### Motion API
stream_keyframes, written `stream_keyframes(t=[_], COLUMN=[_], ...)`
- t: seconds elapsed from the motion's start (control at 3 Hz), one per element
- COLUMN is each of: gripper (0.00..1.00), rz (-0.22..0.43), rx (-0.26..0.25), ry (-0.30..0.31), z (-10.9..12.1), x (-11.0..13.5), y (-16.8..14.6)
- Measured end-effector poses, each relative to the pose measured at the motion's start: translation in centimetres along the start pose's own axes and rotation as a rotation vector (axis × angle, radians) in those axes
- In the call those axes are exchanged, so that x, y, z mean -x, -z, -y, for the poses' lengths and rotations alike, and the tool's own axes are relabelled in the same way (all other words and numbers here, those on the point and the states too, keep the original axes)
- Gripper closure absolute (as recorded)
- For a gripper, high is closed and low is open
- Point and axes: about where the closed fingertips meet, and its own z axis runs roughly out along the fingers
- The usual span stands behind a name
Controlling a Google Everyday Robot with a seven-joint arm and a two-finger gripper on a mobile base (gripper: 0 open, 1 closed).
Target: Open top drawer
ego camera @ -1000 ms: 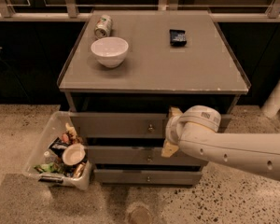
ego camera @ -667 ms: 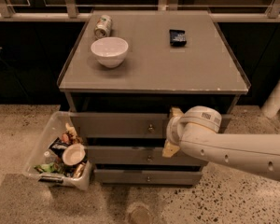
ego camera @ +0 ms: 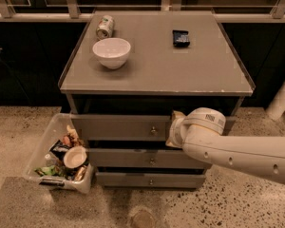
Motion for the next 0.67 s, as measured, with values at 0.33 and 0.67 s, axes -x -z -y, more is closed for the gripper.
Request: stream_keyframes(t=[0.33, 0.67], gripper=[0.66, 0.89], rz=[0.000, 0.000], rx=[0.000, 0.000], ry=[0.000, 0.000], z=[0.00, 0.00], x=[0.00, 0.00], y=[0.00, 0.00])
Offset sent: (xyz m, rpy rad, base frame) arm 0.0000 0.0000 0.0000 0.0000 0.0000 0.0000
